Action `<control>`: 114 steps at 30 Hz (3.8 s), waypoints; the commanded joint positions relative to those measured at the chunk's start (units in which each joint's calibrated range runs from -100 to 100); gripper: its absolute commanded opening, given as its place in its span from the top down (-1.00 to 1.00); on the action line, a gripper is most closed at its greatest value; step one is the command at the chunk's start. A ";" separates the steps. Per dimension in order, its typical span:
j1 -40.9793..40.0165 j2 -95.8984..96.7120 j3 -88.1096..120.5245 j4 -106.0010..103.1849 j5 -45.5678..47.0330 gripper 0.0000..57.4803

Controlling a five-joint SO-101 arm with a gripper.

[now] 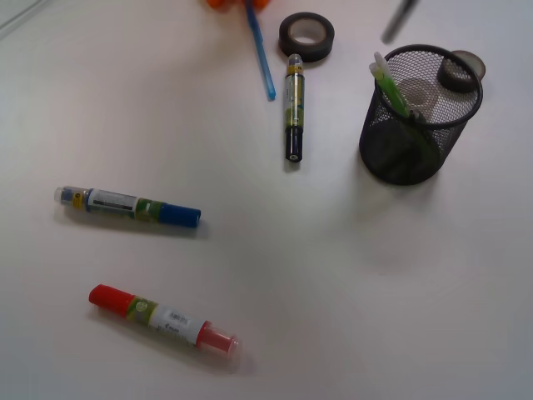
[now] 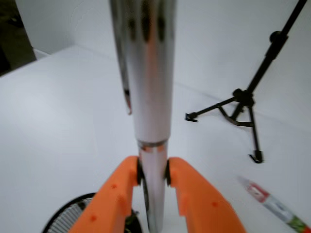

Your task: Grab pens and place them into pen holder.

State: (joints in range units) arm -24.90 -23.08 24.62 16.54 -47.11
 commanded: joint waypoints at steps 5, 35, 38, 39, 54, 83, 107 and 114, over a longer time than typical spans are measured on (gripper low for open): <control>-8.48 -1.61 18.59 -24.77 -9.43 0.99; -0.63 -3.99 13.24 -10.25 7.52 -0.01; 3.10 -10.02 11.34 7.25 8.06 -0.01; 4.60 -12.06 11.16 12.24 8.01 -0.01; 13.27 -34.33 32.08 53.18 -0.88 0.05; 1.68 -39.09 71.85 33.94 -10.26 0.06; 9.09 -33.74 27.92 37.44 -0.93 0.99; 8.19 -26.85 5.91 28.51 0.93 0.99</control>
State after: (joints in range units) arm -16.32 -52.96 42.32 51.19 -46.67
